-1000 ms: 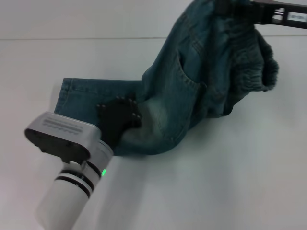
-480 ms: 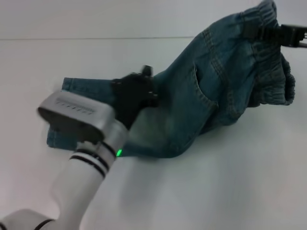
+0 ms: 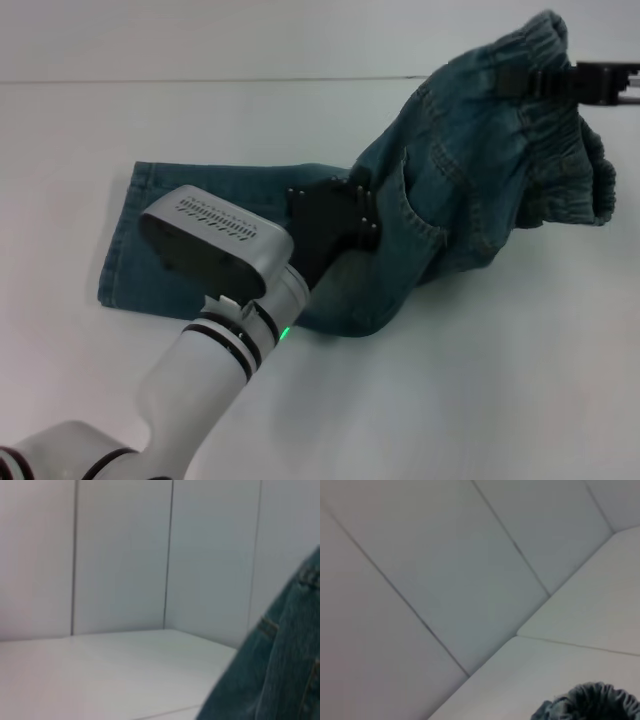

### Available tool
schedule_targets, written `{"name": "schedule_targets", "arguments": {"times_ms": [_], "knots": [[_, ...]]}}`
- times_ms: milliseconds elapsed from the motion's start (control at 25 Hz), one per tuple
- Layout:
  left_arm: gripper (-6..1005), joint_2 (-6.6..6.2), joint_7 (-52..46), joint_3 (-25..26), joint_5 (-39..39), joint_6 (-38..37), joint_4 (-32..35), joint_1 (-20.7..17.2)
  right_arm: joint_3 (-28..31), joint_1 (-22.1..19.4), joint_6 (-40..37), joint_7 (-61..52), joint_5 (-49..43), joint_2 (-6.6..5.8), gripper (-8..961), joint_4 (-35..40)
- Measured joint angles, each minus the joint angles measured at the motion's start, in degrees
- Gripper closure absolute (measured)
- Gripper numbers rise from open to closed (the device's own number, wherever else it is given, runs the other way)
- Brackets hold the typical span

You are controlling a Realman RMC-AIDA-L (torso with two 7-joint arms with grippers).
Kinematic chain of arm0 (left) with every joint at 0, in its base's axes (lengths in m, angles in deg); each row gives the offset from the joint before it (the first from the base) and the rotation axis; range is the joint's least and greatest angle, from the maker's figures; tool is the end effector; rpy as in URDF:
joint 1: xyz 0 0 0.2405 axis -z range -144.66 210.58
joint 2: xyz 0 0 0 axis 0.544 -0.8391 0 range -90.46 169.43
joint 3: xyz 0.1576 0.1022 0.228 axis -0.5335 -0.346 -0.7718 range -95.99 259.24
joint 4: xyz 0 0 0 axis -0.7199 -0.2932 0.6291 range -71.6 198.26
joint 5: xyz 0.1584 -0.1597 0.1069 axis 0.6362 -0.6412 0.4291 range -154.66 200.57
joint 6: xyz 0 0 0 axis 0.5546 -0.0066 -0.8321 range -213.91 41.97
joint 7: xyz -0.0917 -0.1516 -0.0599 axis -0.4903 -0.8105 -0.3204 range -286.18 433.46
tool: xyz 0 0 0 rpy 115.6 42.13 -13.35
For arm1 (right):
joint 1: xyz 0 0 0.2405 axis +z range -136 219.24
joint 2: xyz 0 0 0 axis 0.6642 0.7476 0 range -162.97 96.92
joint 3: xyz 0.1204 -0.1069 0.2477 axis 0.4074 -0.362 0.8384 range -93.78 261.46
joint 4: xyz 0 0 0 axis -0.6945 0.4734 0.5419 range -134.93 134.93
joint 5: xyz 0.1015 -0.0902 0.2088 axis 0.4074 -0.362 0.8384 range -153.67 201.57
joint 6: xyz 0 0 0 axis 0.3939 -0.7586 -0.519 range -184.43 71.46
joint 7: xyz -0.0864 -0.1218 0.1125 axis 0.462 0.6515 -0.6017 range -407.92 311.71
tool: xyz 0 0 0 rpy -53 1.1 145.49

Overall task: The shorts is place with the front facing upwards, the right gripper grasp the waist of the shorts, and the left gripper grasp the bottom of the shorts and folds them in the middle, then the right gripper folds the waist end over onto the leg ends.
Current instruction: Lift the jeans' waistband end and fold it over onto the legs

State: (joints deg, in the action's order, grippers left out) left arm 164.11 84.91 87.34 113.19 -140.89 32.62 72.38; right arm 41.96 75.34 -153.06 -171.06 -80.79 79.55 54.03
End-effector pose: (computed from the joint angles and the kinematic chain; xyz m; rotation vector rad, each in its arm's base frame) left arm -0.2010 0.3860 -0.2383 -2.0620 -0.5560 -0.7665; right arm 0.2256 0.4371 0.0579 -2.6223 1.1217 0.8936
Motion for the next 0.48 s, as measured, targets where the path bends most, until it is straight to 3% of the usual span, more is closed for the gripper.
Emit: {"name": "schedule_targets", "arguments": {"times_ms": [240, 480], "knots": [[999, 0.0, -0.02, -0.27, 0.08, 1.61, -0.72, 0.95, -0.14, 5.89, -1.73, -1.94, -2.13, -0.8, 848, 0.18], [999, 0.0, -0.02, -0.08, 2.43, 2.14, -1.44, 0.73, -0.14, 13.56, 1.04, -1.85, -11.11, 0.48, 848, -0.16]]}}
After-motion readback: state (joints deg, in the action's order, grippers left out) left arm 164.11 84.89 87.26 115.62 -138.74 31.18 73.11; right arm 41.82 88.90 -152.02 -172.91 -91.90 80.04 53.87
